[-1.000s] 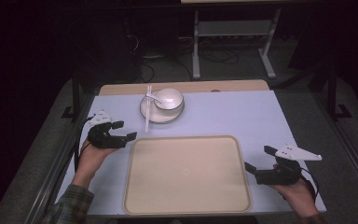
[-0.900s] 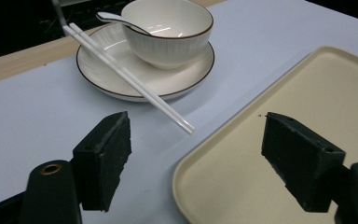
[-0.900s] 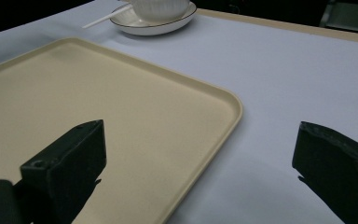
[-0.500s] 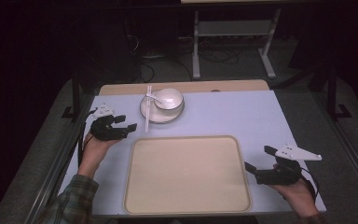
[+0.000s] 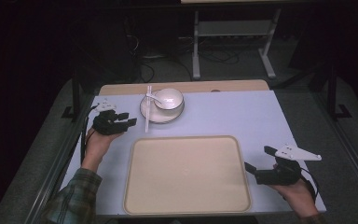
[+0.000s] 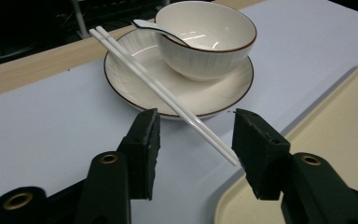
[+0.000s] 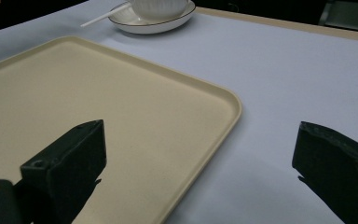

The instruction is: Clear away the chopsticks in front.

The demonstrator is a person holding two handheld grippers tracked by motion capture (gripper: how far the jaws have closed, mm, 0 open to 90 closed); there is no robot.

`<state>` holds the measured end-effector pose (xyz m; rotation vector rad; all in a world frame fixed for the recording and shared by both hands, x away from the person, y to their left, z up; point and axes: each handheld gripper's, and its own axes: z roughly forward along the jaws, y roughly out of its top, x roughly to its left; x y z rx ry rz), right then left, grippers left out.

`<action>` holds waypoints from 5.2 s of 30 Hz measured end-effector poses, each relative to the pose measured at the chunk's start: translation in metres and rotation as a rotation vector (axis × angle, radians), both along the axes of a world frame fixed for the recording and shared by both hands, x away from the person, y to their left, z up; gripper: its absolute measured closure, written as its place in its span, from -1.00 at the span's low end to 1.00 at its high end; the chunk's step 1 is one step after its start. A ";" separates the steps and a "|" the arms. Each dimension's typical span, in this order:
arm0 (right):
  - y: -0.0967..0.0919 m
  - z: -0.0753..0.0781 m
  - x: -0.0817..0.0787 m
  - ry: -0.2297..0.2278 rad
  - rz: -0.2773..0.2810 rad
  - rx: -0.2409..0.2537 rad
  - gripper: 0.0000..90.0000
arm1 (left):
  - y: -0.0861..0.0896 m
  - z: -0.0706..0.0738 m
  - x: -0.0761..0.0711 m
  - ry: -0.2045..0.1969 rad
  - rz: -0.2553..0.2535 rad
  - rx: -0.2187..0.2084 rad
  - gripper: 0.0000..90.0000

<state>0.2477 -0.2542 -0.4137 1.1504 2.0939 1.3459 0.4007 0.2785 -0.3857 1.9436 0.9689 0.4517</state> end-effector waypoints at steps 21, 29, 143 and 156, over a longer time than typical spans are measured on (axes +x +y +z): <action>0.000 -0.001 0.000 0.005 -0.003 0.002 -0.95 | -0.014 0.016 0.036 0.028 -0.002 0.033 0.96; -0.001 -0.002 0.000 0.006 -0.006 0.006 -0.95 | -0.021 0.018 0.049 0.048 0.020 0.055 0.99; -0.002 -0.001 -0.002 0.008 -0.014 0.002 -0.95 | -0.049 -0.019 0.068 0.179 0.054 0.009 0.99; -0.002 -0.001 -0.001 0.008 -0.014 0.003 -0.95 | -0.077 -0.030 0.066 0.190 0.005 0.023 0.99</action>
